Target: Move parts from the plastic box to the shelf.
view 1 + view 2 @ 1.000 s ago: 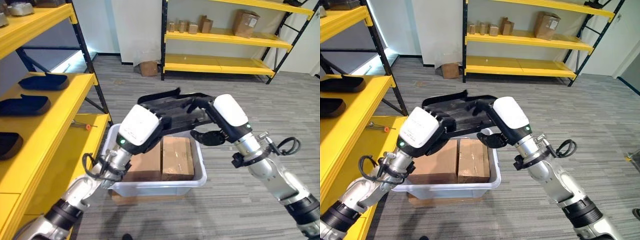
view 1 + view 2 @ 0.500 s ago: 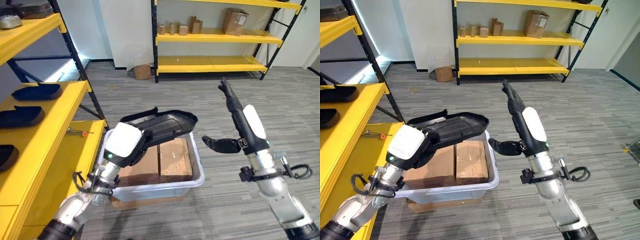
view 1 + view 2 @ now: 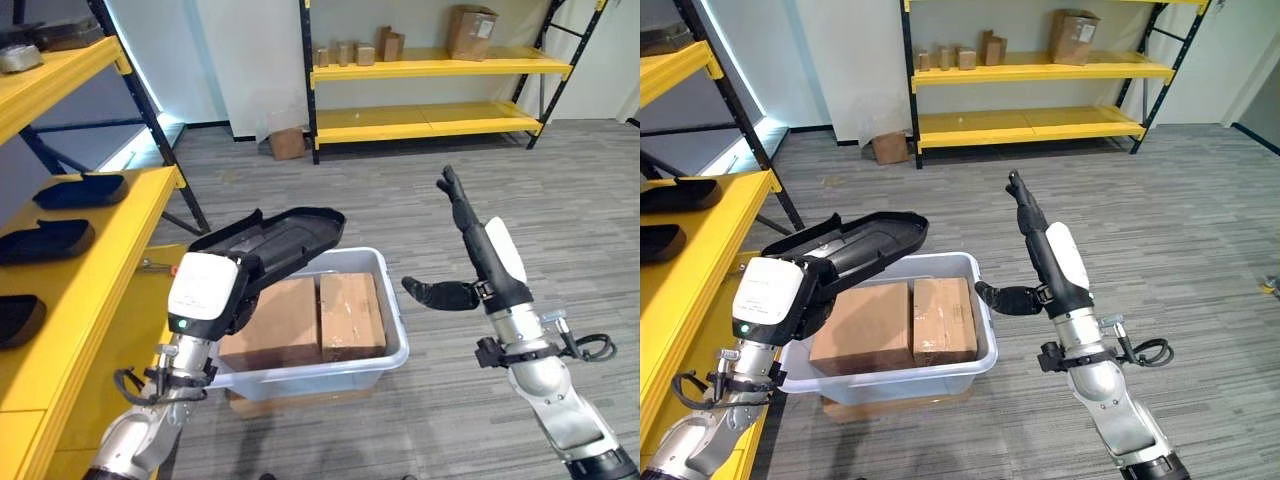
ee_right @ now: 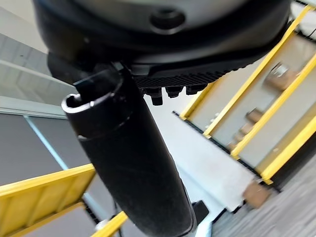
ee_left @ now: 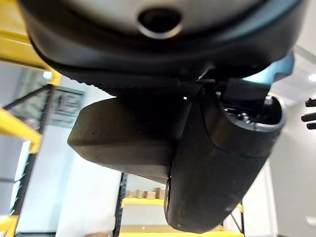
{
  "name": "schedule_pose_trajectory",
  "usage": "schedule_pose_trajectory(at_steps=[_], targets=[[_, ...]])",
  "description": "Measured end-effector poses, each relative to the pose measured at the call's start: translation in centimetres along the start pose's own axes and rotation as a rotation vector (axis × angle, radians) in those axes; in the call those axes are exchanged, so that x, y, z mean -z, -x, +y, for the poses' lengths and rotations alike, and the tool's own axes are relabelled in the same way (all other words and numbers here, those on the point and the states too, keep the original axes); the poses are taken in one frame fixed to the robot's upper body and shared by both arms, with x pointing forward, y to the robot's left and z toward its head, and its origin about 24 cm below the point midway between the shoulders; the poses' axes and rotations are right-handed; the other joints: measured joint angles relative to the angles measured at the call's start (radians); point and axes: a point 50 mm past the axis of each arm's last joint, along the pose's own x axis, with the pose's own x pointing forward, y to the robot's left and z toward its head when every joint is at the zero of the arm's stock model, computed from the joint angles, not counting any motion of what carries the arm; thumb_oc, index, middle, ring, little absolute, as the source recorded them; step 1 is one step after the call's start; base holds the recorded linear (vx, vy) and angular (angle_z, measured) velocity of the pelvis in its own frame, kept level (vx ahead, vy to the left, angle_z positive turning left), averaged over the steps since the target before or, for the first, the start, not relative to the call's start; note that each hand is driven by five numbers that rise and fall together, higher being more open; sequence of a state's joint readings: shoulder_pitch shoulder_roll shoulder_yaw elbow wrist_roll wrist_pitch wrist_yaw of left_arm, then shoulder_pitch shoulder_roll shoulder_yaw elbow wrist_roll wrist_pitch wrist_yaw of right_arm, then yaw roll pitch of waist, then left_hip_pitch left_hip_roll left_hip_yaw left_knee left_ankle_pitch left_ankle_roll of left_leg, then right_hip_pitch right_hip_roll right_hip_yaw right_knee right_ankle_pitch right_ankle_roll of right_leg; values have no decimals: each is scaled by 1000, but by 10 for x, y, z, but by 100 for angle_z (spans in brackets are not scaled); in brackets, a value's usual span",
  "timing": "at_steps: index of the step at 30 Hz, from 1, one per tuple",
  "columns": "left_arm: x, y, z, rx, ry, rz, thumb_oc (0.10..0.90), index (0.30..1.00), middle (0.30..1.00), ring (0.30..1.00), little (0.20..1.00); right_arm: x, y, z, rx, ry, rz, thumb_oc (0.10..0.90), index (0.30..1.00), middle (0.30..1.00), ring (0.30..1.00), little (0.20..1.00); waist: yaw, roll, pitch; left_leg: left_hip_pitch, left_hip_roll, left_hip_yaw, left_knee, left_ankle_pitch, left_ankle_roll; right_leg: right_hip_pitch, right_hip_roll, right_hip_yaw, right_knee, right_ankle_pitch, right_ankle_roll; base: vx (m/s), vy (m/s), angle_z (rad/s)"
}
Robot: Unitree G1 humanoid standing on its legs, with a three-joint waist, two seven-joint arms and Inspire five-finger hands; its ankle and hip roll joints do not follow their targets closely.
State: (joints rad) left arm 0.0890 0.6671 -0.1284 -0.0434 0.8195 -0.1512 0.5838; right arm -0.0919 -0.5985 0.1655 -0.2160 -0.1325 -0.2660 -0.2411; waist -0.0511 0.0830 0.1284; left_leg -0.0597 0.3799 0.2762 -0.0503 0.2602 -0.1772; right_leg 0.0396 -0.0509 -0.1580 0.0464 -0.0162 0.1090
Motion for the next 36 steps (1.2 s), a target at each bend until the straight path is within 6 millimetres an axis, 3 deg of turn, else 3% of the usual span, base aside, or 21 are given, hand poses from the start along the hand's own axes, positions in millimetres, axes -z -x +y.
schedule_pose_trajectory(at_steps=[3,4,5,6,8,9,10,11,12,13,14,15,20,22,23,31,33,36], targets=[[-4,4,-7,10,58,33,400,300,300,300,300,-1,-9,0,5,5,-19,900,1000,1000,1000,1000,33,12,21,-32,29,-14,10,57,19,-36,27,-43,96,-63,-37,-187,-170,46],[-6,4,-8,12,64,28,400,300,300,300,300,-1,-10,0,10,8,-23,900,1000,1000,1000,1000,42,12,29,-55,27,-10,18,97,8,-59,40,-48,160,-95,-56,-262,-224,155],[-8,-3,-2,-12,67,1,400,300,300,300,300,-4,-13,-3,24,14,-43,900,1000,1000,1000,1000,12,-32,48,-159,-10,-6,25,203,99,-144,3,-102,298,-173,-118,-166,-131,170],[-9,-4,-1,-19,84,4,400,300,300,300,300,-3,-12,-1,28,3,-34,900,1000,1000,1000,1000,17,-58,61,-196,-19,14,97,167,98,-152,-25,-133,308,-178,-146,-92,-86,158],[-6,-3,-2,-9,80,18,400,300,300,300,300,-2,-8,7,36,-44,-11,900,1000,1000,1000,1000,51,-125,74,-227,-18,78,343,-25,113,-152,-67,-128,282,-160,-155,-82,-104,36],[-5,-5,-4,-8,78,18,400,300,300,300,300,-2,-7,6,33,-49,-13,900,1000,1000,1000,1000,54,-132,85,-205,-40,72,416,-126,103,-134,-92,-178,280,-140,-170,-79,-58,119],[-12,-14,-14,10,106,6,400,300,300,300,300,6,7,-1,49,-62,47,900,1000,1000,1000,1000,1,-131,83,-197,-92,64,671,-324,86,-93,-165,-247,306,-153,-137,-2,88,162],[-15,-13,-14,7,120,2,400,300,300,300,300,10,15,-4,62,-72,81,900,1000,1000,1000,1000,-17,-108,62,-140,-103,78,631,-324,94,-82,-156,-272,275,-150,-104,51,119,142],[-15,-15,-6,-33,114,-8,400,300,300,300,300,10,15,-5,81,-95,86,900,1000,1000,1000,1000,-12,-92,60,-66,-128,95,474,-376,81,-97,-145,-255,267,-152,-78,86,178,43],[-14,-22,2,-75,103,-21,400,300,300,300,300,10,15,-7,103,-110,91,900,1000,1000,1000,1000,0,-85,69,-52,-146,119,371,-384,108,-89,-145,-278,258,-116,-61,120,346,80],[-17,-36,2,-85,103,-55,400,300,300,300,300,16,27,-10,144,-123,142,900,1000,1000,1000,1000,-31,-100,69,-51,-178,139,277,-313,128,-51,-172,-347,211,-88,-46,95,411,159],[-18,-34,7,-97,100,-61,400,300,300,300,300,24,35,-7,176,-162,214,900,1000,1000,1000,1000,-43,-107,65,42,-226,178,109,-225,145,9,-173,-363,121,-38,-35,53,344,155],[-9,-26,14,-116,75,-20,400,300,300,300,300,20,31,0,188,-211,195,900,1000,1000,1000,1000,2,-131,49,39,-265,173,86,-210,171,38,-179,-349,44,18,-31,5,153,24],[-7,-22,14,-110,72,-9,400,300,300,300,300,19,29,1,181,-217,185,900,1000,1000,1000,1000,3,-147,39,40,-270,167,78,-205,177,42,-182,-346,28,20,-28,-45,267,18],[-7,-19,15,-107,70,-6,400,300,300,300,300,17,25,1,191,-222,169,900,1000,1000,1000,1000,24,-165,27,27,-280,148,76,-199,181,57,-184,-361,6,31,-10,-45,234,27],[-8,-16,23,-170,65,-11,400,300,300,300,300,7,16,12,137,-216,119,900,1000,1000,1000,1000,59,-173,21,12,-322,92,16,-173,184,56,-207,-410,14,36,8,-15,204,24],[-7,-15,24,-186,61,-4,400,300,300,300,300,6,15,16,120,-224,114,900,1000,1000,1000,1000,62,-171,20,13,-343,71,9,-176,189,55,-232,-421,42,28,23,13,262,31],[-5,-16,26,-211,53,10,400,300,300,300,300,8,18,19,108,-220,135,900,1000,1000,1000,1000,54,-164,15,26,-394,25,-4,-176,227,51,-299,-414,140,15,39,10,193,52]])
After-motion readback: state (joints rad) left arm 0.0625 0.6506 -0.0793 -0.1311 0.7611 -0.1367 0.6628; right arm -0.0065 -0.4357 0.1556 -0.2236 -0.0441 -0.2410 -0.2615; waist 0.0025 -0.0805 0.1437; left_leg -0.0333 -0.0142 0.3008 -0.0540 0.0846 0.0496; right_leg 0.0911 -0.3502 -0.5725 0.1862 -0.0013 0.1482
